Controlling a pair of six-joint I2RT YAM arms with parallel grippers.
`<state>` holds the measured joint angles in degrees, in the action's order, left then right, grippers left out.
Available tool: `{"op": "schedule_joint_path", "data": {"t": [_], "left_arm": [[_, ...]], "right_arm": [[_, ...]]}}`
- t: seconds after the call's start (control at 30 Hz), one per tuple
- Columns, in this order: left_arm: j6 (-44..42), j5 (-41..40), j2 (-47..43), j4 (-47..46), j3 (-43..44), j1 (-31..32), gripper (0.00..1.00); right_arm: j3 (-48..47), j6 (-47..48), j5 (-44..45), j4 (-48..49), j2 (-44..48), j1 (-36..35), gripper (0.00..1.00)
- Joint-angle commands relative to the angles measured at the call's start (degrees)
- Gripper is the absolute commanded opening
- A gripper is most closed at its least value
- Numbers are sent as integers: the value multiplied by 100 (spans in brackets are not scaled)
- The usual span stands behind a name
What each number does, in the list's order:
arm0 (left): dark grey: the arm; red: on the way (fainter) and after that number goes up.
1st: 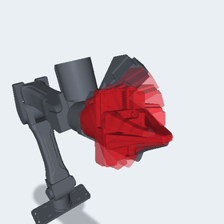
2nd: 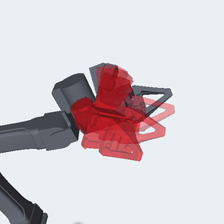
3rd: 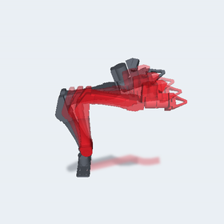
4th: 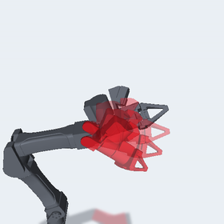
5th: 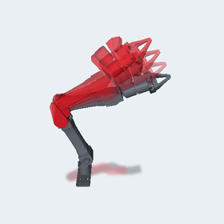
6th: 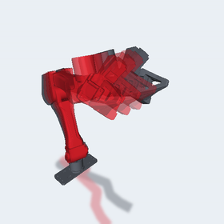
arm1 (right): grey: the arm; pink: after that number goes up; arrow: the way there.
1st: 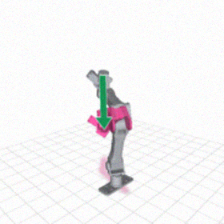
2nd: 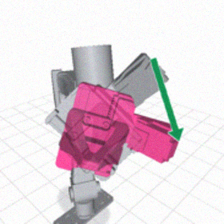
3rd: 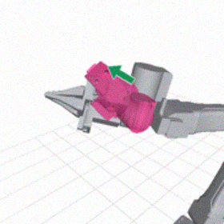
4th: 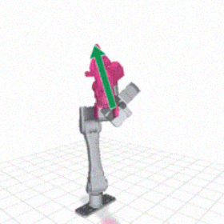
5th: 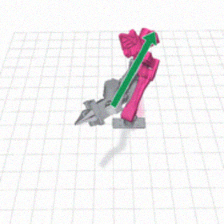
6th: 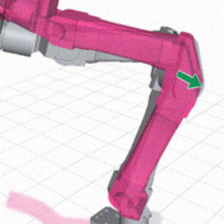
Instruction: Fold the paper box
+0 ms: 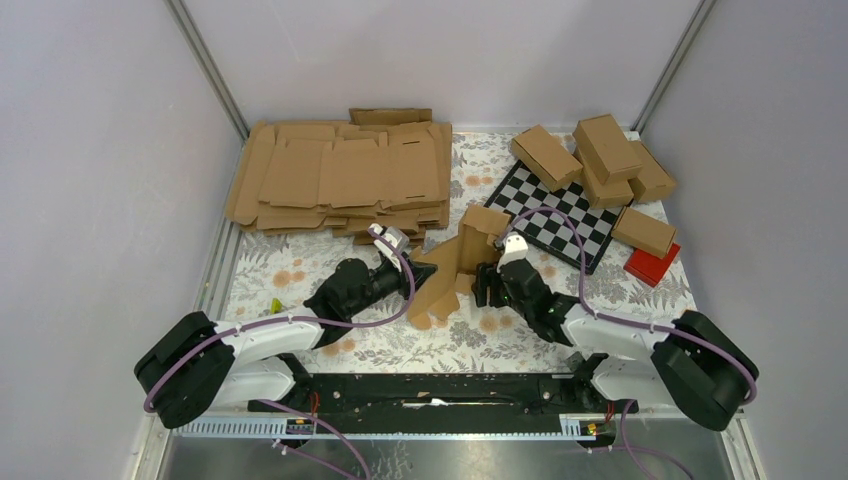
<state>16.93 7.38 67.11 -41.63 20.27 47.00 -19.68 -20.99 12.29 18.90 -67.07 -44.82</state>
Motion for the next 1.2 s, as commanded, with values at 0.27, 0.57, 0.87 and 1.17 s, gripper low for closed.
{"op": "schedule_joint_path", "data": {"t": [0.27, 0.57, 0.87, 1.17], "left_arm": [[40, 166, -52, 93, 163, 43, 0], [21, 134, -14, 111, 172, 46, 0], [12, 114, 16, 133, 179, 45, 0], [12, 31, 20, 139, 174, 46, 0]], "right_arm": [[-687, -397, 1995, -144, -1133, -492, 75], [-918, -349, 2159, -379, -2034, -492, 82], [-1116, -592, 2123, -826, -2476, -512, 91], [-1077, -1278, 2419, -1228, -2383, -528, 82]]}}
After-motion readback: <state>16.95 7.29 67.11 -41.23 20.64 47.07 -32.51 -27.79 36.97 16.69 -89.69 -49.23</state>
